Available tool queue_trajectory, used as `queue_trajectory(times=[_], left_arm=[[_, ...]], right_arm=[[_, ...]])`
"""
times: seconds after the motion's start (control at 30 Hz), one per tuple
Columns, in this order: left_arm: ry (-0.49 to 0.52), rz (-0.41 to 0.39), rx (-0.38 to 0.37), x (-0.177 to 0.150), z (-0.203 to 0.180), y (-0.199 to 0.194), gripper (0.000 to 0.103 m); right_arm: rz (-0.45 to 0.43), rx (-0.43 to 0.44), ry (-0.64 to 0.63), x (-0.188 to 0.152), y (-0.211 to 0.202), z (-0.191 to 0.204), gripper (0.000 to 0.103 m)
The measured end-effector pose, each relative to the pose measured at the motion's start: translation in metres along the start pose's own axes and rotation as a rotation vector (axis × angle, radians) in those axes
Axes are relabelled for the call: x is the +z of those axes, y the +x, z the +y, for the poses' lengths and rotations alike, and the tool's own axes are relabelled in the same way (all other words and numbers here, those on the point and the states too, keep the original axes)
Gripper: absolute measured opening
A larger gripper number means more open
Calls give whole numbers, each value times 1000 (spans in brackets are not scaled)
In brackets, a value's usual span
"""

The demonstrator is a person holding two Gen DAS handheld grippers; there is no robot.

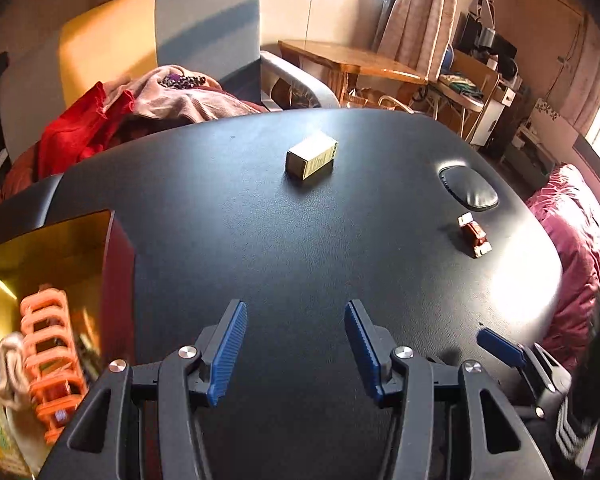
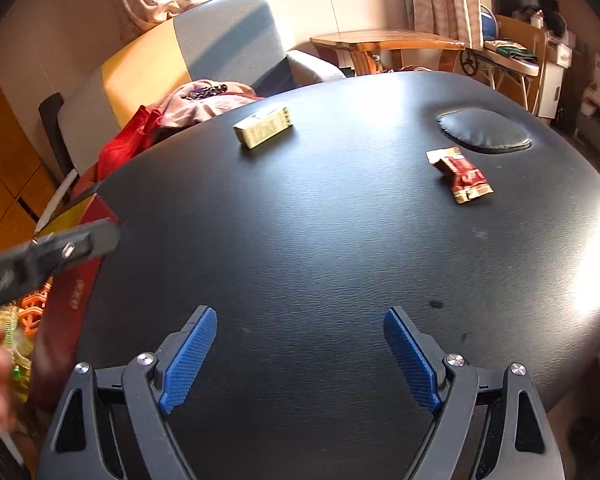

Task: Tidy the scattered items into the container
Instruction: 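Move both grippers back across the table toward the remaining items, then grasp the green-and-white box with the left gripper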

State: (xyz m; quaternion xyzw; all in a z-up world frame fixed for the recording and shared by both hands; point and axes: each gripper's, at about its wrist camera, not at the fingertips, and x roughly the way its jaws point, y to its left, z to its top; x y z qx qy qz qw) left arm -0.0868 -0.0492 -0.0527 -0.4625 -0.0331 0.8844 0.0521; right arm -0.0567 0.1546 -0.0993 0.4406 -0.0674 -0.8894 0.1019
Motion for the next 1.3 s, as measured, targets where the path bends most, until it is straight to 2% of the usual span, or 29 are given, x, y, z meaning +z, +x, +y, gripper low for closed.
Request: queue_trajectory(times=[0.17, 0.6, 0.87, 1.03, 1.17, 1.3], left_arm=[[10, 25, 11, 27, -3, 24, 52], [135, 51, 63, 114, -20, 106, 52], [242, 55, 37, 148, -29, 150, 55], [308, 65, 18, 151, -37, 168, 56], [291, 89, 29, 152, -36, 182, 55], [232, 97, 33, 149, -31, 183, 43]], right_arm=[[2, -11, -18, 2, 4, -5, 88], [-9, 23, -102, 19, 15, 1, 90], [8, 46, -60, 27, 24, -6, 90], [5, 53, -53, 30, 26, -9, 90], [2, 55, -48, 32, 27, -9, 90], [1, 48, -53, 32, 28, -9, 90]])
